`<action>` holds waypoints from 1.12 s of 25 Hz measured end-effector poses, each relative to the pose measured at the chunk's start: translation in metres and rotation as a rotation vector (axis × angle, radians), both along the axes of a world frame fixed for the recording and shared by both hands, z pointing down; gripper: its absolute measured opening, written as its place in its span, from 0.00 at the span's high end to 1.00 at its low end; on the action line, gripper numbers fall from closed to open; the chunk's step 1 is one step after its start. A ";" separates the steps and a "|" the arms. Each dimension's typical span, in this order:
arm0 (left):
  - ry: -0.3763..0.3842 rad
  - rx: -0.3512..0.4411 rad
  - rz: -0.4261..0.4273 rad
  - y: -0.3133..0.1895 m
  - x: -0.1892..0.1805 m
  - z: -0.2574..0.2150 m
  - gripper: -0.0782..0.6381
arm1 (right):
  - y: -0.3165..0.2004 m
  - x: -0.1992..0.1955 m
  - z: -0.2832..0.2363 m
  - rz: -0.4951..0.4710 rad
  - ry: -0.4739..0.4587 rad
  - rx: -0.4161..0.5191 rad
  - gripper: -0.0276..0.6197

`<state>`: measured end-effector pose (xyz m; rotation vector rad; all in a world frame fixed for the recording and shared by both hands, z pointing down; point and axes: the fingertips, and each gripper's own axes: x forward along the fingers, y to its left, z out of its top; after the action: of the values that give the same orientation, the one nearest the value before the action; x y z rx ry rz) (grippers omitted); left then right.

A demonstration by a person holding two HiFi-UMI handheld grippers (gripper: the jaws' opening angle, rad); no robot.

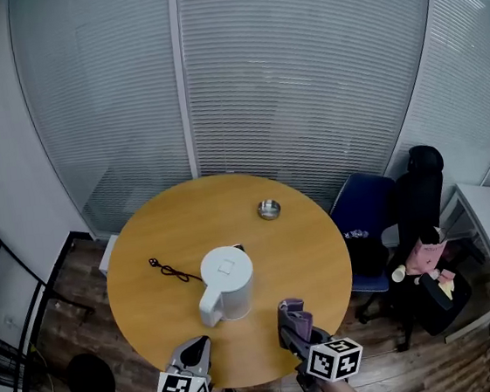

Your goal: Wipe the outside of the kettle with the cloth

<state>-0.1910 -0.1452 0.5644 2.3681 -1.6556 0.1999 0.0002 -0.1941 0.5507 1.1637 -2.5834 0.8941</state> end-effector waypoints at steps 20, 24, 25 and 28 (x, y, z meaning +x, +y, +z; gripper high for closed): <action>0.026 -0.011 -0.170 0.097 0.072 0.010 0.88 | 0.078 0.057 0.012 -0.189 0.026 0.021 0.79; 0.032 -0.013 -0.180 0.110 0.082 0.013 0.88 | 0.088 0.065 0.016 -0.206 0.037 0.019 0.79; 0.032 -0.013 -0.181 0.113 0.084 0.013 0.88 | 0.091 0.066 0.016 -0.210 0.039 0.019 0.79; 0.030 -0.012 -0.183 0.119 0.089 0.013 0.88 | 0.097 0.068 0.017 -0.220 0.043 0.023 0.79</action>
<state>-0.1024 -0.0262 0.5776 2.1837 -1.8389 0.1392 0.0687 -0.0970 0.5673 0.8719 -2.6278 0.7841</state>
